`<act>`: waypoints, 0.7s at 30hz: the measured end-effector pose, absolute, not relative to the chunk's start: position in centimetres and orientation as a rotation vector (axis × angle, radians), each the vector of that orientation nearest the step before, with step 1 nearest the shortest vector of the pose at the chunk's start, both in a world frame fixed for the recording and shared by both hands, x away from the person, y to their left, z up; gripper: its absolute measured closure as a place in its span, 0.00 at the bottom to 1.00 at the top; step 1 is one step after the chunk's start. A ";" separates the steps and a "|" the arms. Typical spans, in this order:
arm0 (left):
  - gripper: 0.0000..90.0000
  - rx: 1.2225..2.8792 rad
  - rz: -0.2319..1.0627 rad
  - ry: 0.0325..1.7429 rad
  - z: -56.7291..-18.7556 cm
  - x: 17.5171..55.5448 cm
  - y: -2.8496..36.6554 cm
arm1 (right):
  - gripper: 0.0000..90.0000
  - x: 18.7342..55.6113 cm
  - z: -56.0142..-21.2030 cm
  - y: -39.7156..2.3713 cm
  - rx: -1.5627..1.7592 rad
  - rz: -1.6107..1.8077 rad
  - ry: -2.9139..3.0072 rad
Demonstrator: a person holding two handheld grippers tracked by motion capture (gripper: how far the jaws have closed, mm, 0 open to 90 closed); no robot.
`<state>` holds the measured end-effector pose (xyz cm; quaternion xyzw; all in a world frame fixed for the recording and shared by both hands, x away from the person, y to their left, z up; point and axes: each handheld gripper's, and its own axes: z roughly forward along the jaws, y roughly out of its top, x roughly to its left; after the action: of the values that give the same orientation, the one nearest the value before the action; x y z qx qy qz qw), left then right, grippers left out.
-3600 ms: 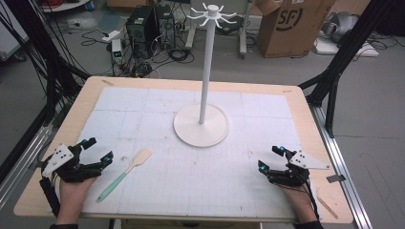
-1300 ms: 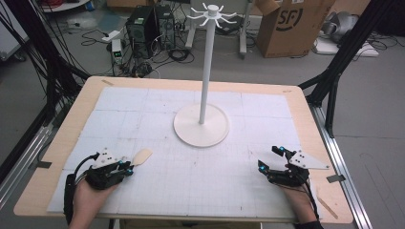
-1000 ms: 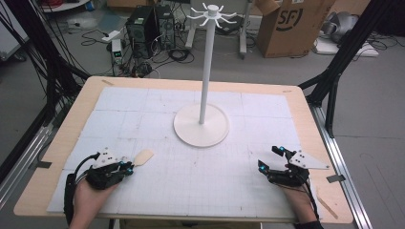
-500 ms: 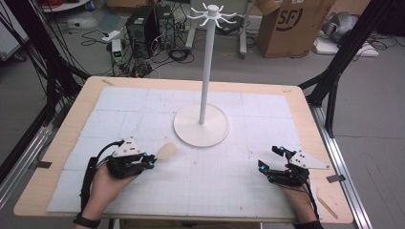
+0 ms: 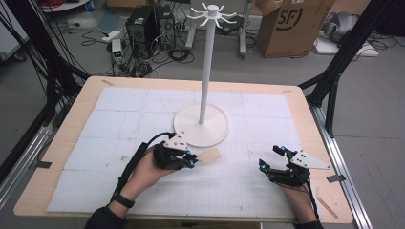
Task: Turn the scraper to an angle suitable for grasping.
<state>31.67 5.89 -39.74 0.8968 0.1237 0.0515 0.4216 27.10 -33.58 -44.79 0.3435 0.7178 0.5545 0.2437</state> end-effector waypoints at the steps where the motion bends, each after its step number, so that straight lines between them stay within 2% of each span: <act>1: 0.90 2.246 0.129 0.310 -39.7 31.7 5.9 | 0.21 27.1 -44.8 -33.6 0.938 1.515 1.961; 10: 0.90 2.332 0.049 0.072 -40.7 32.5 -0.6 | 0.22 27.2 -44.8 -33.7 0.954 1.523 1.947; 16: 0.90 2.377 0.021 -0.015 -41.8 32.8 -3.6 | 0.22 27.2 -44.8 -33.7 0.954 1.524 1.951; 21: 0.90 2.407 0.003 -0.042 -43.0 32.9 -4.4 | 0.22 27.2 -44.8 -33.8 0.953 1.523 1.953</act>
<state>32.90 -4.38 -42.96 0.9333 -0.0164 0.0011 0.3588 27.24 -33.75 -44.81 0.3486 0.7141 0.5570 0.2417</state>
